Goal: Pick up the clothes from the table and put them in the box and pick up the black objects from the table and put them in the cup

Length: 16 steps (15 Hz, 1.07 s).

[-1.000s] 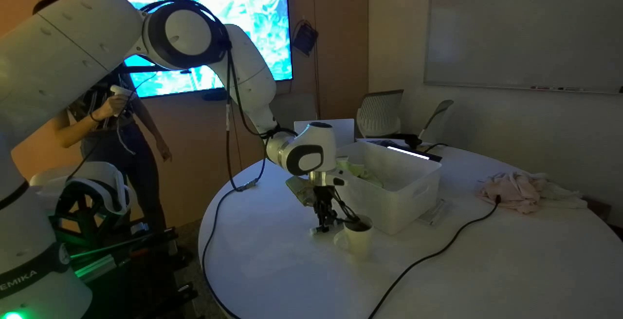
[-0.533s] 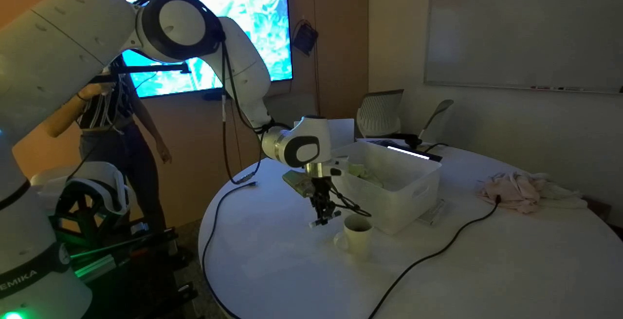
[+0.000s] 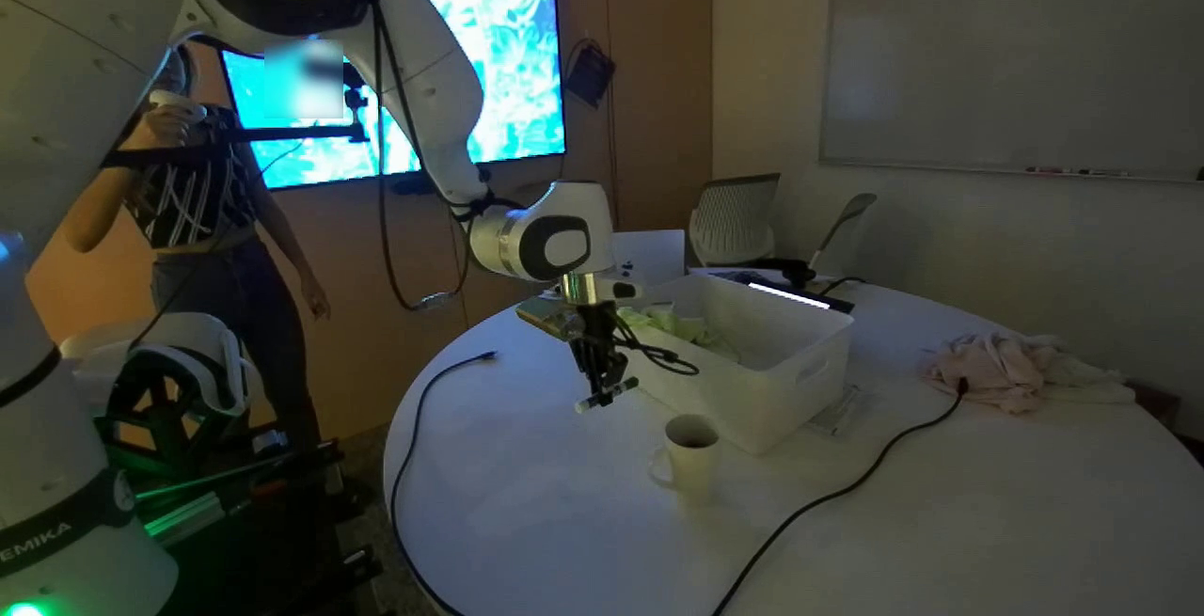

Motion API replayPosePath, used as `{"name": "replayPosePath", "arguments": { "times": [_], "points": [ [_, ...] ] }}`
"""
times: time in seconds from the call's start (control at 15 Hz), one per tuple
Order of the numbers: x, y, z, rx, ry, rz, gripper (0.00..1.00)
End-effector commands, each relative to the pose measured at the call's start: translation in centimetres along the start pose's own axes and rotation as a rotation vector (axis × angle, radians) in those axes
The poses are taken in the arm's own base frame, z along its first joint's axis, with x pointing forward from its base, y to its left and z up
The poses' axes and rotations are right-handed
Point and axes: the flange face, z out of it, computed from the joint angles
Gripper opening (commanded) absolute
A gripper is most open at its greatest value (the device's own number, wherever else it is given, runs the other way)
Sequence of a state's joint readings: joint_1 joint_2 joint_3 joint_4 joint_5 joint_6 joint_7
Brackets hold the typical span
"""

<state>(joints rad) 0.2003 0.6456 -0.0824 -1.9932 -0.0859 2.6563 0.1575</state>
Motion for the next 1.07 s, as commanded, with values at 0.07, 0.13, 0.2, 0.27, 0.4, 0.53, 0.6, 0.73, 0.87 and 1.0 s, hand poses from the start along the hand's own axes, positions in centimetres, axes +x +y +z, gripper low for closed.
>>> {"name": "replayPosePath", "arguments": {
  "times": [0.07, 0.13, 0.2, 0.27, 0.4, 0.53, 0.6, 0.73, 0.87, 1.0],
  "points": [
    [-3.4, 1.5, -4.5, -0.034, 0.055, 0.029, 0.05],
    [-3.8, 1.9, -5.1, -0.033, 0.084, 0.049, 0.05],
    [-4.1, 2.5, -5.7, -0.035, 0.123, 0.078, 0.05],
    [-4.4, 3.1, -6.2, -0.036, 0.156, 0.114, 0.05],
    [-4.8, 4.5, -6.8, -0.029, 0.221, 0.187, 0.05],
    [-5.1, 5.9, -7.0, -0.028, 0.267, 0.247, 0.05],
    [-5.2, 6.6, -6.8, -0.023, 0.289, 0.272, 0.05],
    [-4.9, 7.9, -6.5, -0.026, 0.333, 0.326, 0.05],
    [-4.6, 8.7, -6.2, -0.025, 0.380, 0.363, 0.05],
    [-4.2, 9.4, -5.8, -0.030, 0.426, 0.397, 0.05]
  ]
}}
